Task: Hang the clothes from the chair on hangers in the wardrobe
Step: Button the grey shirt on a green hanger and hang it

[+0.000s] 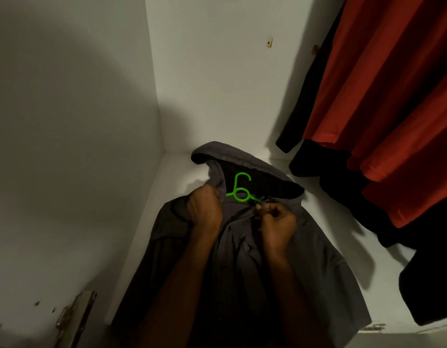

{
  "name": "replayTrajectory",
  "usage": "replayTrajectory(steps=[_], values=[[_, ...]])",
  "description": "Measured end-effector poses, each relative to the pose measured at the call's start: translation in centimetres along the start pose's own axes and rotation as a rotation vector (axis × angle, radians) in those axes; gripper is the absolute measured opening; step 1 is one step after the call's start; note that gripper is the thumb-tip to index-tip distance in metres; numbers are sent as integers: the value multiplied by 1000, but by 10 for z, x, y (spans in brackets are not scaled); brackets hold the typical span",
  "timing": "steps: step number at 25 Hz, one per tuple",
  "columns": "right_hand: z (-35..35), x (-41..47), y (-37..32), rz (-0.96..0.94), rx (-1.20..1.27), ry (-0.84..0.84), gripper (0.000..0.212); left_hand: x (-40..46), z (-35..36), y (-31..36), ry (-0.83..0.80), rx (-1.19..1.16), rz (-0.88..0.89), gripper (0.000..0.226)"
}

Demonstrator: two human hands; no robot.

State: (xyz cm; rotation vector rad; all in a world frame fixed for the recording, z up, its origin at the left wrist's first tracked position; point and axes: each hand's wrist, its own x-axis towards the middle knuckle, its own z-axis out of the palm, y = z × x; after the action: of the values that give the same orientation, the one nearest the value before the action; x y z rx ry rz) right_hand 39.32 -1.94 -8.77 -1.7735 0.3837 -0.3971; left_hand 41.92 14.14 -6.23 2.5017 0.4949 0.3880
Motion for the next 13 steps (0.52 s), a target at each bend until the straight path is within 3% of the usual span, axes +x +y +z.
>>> replayTrajectory(steps=[3, 13], values=[[2, -4, -6, -82, -5, -32, 13, -3, 4, 3, 51, 97, 68, 16], [3, 2, -6, -34, 91, -22, 11, -6, 9, 8, 14, 174, 69, 21]])
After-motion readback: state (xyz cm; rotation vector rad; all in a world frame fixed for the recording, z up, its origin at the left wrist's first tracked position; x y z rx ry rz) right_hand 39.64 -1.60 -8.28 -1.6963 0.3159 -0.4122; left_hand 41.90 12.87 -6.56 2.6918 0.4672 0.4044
